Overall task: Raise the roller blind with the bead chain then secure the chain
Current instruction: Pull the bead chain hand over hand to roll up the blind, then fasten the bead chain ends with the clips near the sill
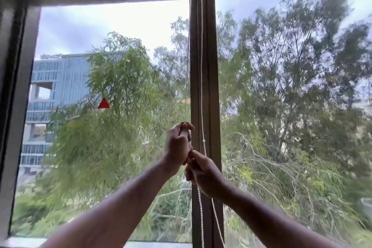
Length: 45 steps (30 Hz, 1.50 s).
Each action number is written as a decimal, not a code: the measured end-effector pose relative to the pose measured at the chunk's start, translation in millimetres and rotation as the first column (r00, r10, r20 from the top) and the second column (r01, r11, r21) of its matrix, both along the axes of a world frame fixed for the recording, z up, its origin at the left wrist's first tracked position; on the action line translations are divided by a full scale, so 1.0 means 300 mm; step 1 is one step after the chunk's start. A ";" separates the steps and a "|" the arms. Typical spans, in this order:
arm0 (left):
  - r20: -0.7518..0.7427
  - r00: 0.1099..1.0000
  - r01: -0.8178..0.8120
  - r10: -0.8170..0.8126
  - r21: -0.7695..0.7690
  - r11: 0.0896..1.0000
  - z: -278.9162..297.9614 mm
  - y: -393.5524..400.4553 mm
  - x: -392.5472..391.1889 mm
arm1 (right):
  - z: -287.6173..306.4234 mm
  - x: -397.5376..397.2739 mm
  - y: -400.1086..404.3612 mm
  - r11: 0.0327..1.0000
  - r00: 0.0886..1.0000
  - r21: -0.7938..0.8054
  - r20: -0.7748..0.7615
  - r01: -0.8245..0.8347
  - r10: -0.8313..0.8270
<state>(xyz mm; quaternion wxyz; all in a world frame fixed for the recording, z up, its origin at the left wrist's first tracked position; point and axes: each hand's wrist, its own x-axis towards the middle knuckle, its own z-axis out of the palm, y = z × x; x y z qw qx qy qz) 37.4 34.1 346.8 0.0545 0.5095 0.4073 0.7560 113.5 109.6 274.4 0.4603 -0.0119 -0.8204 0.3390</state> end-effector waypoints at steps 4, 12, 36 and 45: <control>0.072 0.997 0.030 -0.025 -0.060 0.998 -0.175 0.002 -0.010 | -0.184 -0.020 -0.015 0.989 0.999 -0.144 0.013 -0.037 0.039; 0.224 0.972 0.108 -0.069 -0.169 0.980 -0.525 -0.028 -0.042 | -0.571 -0.035 -0.079 0.891 0.995 -0.449 0.032 -0.068 0.092; 0.338 0.941 0.169 0.005 -0.485 0.858 -1.116 -0.019 -0.163 | -1.177 -0.100 -0.117 0.571 0.943 -0.779 0.333 0.257 0.030; 0.305 0.952 0.185 -0.006 -0.564 0.805 -1.256 0.091 -0.154 | -1.266 -0.140 0.046 0.685 0.938 -0.682 0.347 0.256 -0.004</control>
